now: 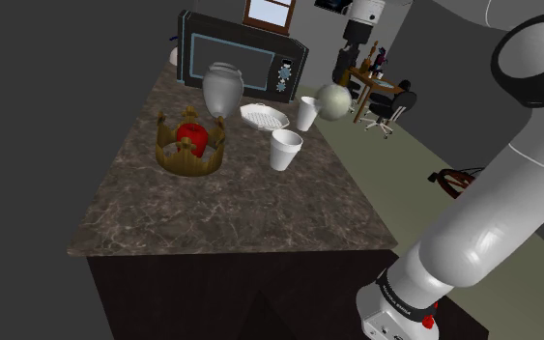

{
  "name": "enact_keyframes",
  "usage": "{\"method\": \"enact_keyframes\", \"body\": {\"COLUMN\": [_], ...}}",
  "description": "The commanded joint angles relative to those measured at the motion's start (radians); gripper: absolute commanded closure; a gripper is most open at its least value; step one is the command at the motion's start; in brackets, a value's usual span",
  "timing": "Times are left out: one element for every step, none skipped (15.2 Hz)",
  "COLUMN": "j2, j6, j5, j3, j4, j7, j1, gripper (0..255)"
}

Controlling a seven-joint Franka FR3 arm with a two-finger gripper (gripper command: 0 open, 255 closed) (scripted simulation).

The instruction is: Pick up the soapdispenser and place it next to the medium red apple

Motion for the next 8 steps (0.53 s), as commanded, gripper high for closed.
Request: {"method": "enact_keyframes", "body": {"j2": [0.013, 0.023, 0.033, 0.045, 0.058, 0.072, 0.087, 0.104], "j6": [-0.006, -0.009, -0.013, -0.017, -0.021, -0.025, -0.030, -0.036], "j5": [0.005, 0.007, 0.010, 0.013, 0.016, 0.020, 0.023, 0.026], "j3": [0.022, 0.033, 0.043, 0.053, 0.063, 0.072, 0.082, 0.091], "j4": [0.018, 0.030, 0.043, 0.058, 0.075, 0.093, 0.112, 0.133], "j7": [0.046, 0.067, 0.088, 0.109, 0.130, 0.150, 0.170, 0.190], "j1": [0.022, 0.033, 0.044, 0.054, 0.065, 0.076, 0.086, 0.096], "gripper": [255, 255, 255, 255, 255, 255, 255, 255]}}
